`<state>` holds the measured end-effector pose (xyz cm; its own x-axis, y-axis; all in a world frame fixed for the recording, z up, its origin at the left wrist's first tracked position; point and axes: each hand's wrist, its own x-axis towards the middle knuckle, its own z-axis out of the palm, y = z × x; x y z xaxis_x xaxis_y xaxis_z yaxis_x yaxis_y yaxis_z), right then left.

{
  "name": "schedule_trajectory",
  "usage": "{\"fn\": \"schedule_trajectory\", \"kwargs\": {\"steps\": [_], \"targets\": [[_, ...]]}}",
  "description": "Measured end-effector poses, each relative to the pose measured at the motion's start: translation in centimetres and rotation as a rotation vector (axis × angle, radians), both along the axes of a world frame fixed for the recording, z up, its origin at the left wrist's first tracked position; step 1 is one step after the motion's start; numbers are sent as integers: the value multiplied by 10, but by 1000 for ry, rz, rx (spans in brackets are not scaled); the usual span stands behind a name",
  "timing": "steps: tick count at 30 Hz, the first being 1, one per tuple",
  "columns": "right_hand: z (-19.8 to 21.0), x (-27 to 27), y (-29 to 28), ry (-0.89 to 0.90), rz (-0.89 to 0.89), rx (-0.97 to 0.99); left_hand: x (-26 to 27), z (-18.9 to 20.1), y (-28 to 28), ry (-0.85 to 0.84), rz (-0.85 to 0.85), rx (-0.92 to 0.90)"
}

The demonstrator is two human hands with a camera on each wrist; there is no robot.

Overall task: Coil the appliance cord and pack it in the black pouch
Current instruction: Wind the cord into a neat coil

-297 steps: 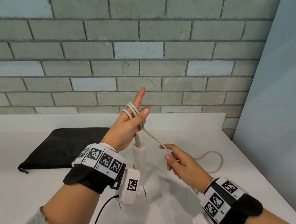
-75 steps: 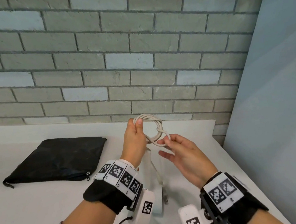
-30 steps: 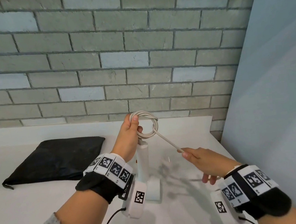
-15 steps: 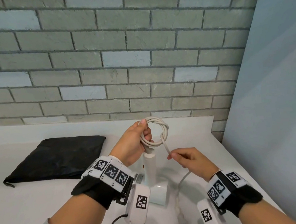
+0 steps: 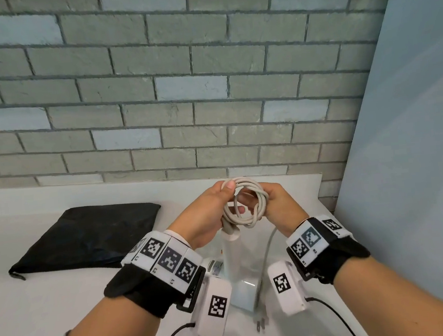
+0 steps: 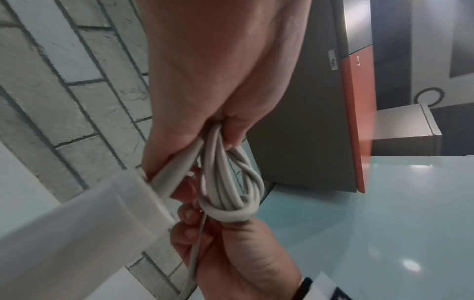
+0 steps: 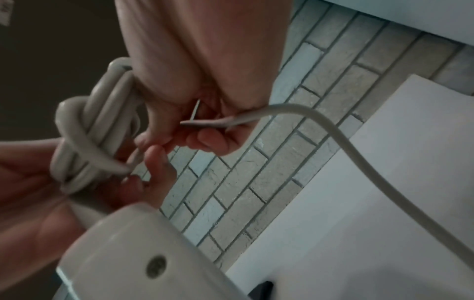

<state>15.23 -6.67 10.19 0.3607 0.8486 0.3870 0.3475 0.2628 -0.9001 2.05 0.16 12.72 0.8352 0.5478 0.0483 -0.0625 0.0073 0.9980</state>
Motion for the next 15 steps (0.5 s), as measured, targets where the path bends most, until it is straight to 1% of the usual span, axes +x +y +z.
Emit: {"fn": "schedule_trajectory", "kwargs": {"steps": [3,6,10,11,12,13,14,15], "targets": [[0,0,-1,71,76,20,2,0,-1,-16,27,-27],[-1,0,0,122,97,44,4,-2,-2,-41,55,-77],[0,2,1,158,140,16,8,-4,-3,-55,106,-66],[3,3,1,146,120,-9,8,-4,-3,-58,119,-64],[7,4,0,123,65,-27,8,-4,-2,-65,133,-67],[12,6,-3,91,-33,-23,8,-4,-2,-74,145,-75],[19,9,-8,46,-156,27,8,-6,-1,-79,154,-75],[26,9,-13,-17,-251,123,8,-6,-1,-79,161,-61]]}}
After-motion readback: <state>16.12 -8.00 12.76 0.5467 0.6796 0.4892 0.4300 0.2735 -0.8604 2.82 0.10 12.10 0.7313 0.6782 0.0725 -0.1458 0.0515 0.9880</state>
